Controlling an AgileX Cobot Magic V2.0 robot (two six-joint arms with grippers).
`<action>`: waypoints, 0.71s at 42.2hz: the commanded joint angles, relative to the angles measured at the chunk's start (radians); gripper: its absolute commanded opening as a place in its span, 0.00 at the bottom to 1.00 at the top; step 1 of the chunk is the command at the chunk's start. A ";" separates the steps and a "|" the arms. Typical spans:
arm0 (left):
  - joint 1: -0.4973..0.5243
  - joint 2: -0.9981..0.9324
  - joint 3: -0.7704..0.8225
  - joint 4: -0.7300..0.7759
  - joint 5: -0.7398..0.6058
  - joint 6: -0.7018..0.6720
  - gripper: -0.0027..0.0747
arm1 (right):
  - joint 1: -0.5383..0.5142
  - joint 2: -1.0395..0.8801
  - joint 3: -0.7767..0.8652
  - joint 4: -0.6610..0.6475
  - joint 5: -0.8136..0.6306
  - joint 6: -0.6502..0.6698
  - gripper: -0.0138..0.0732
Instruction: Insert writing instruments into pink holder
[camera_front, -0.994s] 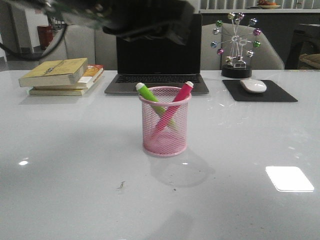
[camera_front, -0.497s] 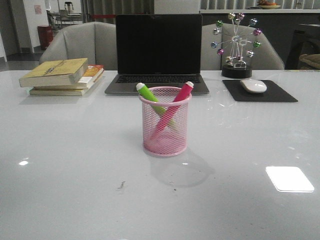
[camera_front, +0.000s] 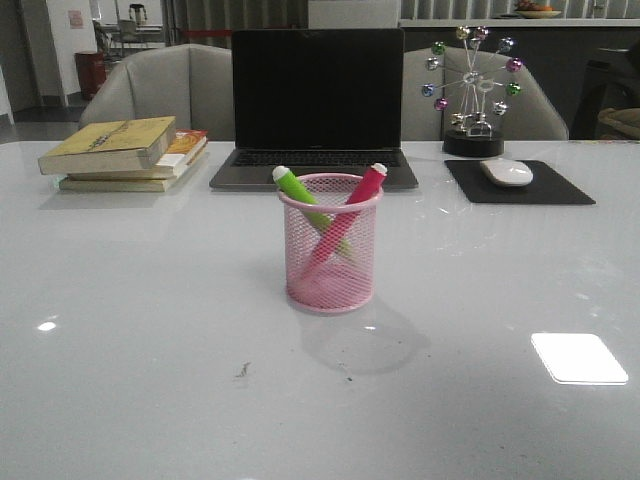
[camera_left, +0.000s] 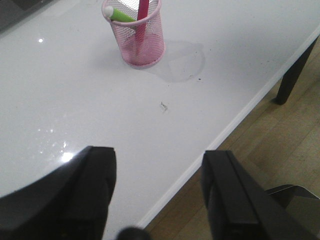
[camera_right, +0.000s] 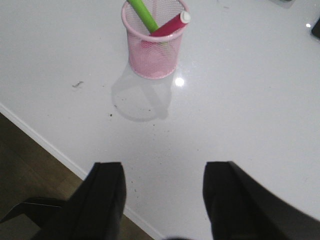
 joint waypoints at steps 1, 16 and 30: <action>0.003 -0.003 -0.020 0.003 -0.065 -0.060 0.55 | 0.001 -0.013 0.007 -0.006 -0.101 -0.011 0.70; 0.003 -0.003 -0.020 0.065 -0.067 -0.058 0.15 | 0.001 -0.013 0.038 -0.006 -0.143 -0.011 0.31; 0.003 -0.003 -0.020 0.067 -0.071 -0.058 0.16 | 0.001 -0.009 0.038 -0.008 -0.103 -0.011 0.19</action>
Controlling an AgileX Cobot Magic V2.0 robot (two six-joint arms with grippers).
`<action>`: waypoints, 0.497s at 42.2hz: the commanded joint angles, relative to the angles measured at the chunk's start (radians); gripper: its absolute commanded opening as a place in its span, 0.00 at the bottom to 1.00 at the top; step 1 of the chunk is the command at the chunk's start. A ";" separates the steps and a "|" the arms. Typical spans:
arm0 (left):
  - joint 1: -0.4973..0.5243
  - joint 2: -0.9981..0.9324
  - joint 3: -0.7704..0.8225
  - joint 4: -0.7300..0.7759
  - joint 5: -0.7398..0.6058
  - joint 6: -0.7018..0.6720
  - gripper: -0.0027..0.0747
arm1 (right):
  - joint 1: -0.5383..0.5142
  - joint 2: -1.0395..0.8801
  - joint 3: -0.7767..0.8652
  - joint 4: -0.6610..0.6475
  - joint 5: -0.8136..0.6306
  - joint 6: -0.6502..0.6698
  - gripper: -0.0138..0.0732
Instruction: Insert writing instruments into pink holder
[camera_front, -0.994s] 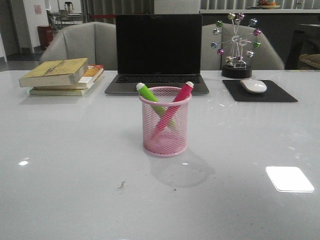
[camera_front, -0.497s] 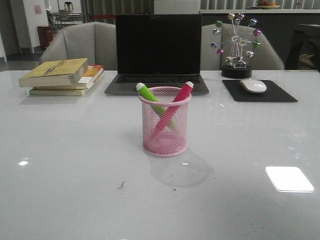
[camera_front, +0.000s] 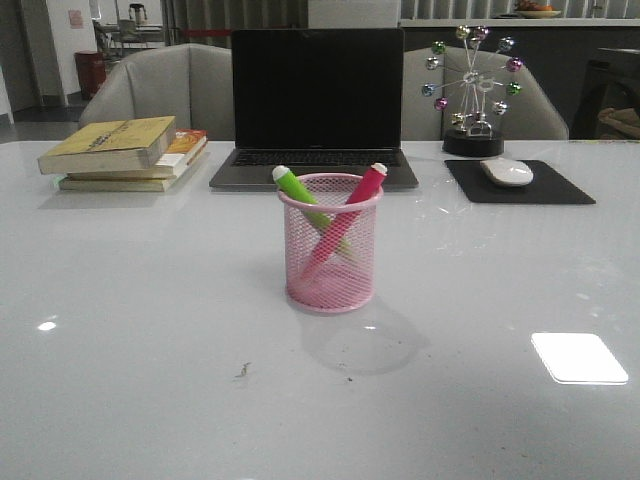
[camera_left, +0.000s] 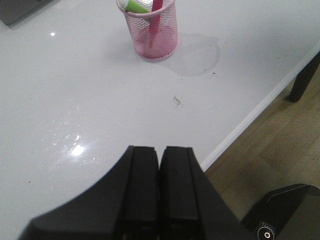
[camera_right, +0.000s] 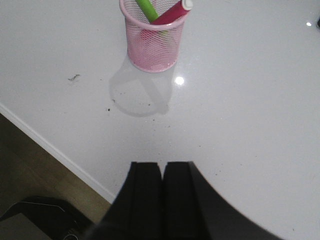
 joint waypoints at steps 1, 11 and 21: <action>0.003 -0.003 -0.029 -0.002 -0.072 -0.013 0.16 | 0.001 -0.005 -0.026 -0.008 -0.040 -0.011 0.19; 0.003 -0.003 -0.029 -0.002 -0.072 -0.013 0.16 | 0.001 -0.005 -0.026 -0.008 -0.040 -0.011 0.19; 0.006 -0.023 -0.025 0.002 -0.078 -0.013 0.16 | 0.001 -0.005 -0.026 -0.008 -0.040 -0.011 0.19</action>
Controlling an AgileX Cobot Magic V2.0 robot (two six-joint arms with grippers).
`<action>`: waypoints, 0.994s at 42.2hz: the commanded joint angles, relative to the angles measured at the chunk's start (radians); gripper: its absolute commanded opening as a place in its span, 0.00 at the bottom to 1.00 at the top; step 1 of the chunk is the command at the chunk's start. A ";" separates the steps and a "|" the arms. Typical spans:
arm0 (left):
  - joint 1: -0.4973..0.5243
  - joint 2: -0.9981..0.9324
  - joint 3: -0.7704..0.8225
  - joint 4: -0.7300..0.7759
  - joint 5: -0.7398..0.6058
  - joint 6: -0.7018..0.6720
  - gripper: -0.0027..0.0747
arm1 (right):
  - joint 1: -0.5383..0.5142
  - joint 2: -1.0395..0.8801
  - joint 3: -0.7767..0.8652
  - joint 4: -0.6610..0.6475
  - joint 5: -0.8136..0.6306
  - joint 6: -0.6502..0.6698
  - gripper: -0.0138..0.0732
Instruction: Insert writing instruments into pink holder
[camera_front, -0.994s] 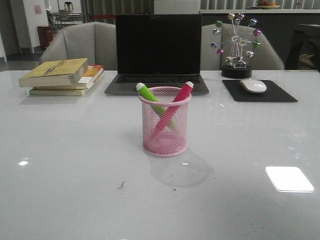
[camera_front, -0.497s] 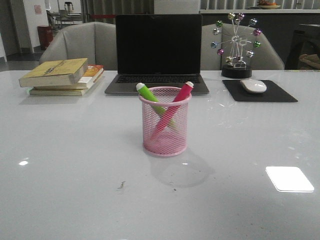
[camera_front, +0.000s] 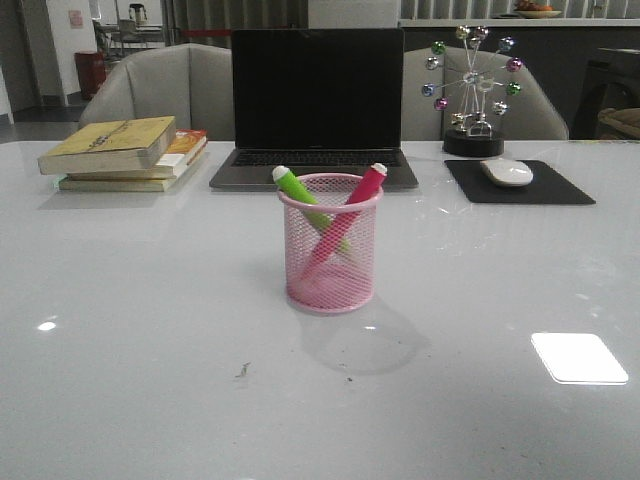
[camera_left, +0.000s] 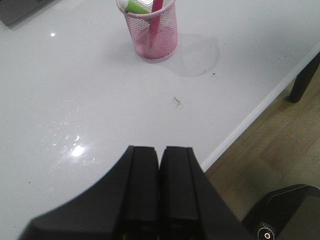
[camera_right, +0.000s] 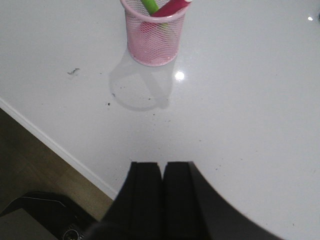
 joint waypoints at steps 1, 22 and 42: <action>0.019 -0.030 -0.025 0.026 -0.074 -0.012 0.16 | 0.001 -0.005 -0.026 -0.008 -0.054 -0.011 0.19; 0.587 -0.468 0.403 -0.079 -0.675 -0.012 0.16 | 0.001 -0.005 -0.026 -0.008 -0.054 -0.011 0.19; 0.714 -0.683 0.645 -0.056 -0.803 -0.171 0.16 | 0.001 -0.005 -0.026 -0.008 -0.053 -0.011 0.19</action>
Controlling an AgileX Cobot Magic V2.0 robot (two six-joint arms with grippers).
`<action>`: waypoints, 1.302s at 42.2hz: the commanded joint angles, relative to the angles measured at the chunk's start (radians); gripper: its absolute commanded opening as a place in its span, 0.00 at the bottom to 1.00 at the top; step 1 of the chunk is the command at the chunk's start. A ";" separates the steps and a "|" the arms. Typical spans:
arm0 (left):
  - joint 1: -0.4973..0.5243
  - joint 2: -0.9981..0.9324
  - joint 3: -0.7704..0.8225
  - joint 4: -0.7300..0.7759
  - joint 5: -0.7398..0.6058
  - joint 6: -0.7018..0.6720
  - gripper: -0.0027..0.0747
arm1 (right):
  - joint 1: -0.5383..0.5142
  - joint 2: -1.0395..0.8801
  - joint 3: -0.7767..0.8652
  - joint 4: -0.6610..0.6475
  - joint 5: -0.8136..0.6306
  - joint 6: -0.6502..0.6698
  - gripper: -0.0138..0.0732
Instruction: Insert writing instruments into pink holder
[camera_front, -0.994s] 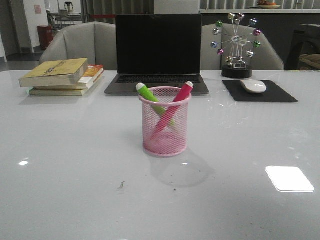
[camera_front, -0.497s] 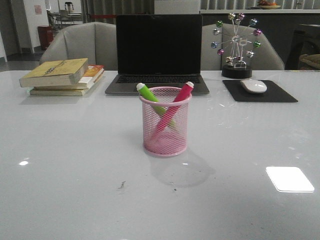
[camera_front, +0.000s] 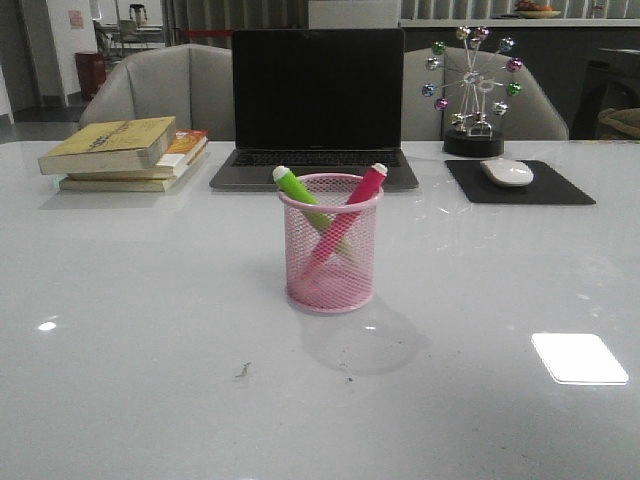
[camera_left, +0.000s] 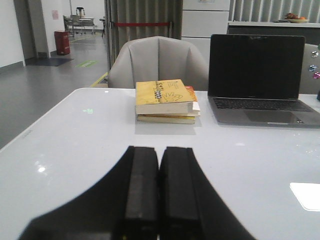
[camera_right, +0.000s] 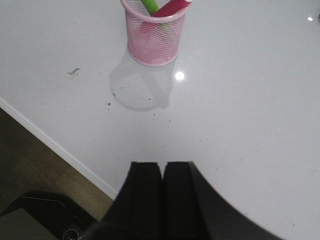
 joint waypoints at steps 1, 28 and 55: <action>0.006 -0.020 0.010 0.000 -0.164 -0.016 0.16 | 0.001 -0.005 -0.026 -0.008 -0.055 -0.011 0.19; -0.002 -0.020 0.008 0.000 -0.149 -0.016 0.16 | 0.001 -0.005 -0.026 -0.008 -0.054 -0.011 0.19; -0.011 -0.018 0.008 0.000 -0.149 -0.016 0.16 | 0.010 -0.011 -0.026 0.000 -0.051 -0.011 0.19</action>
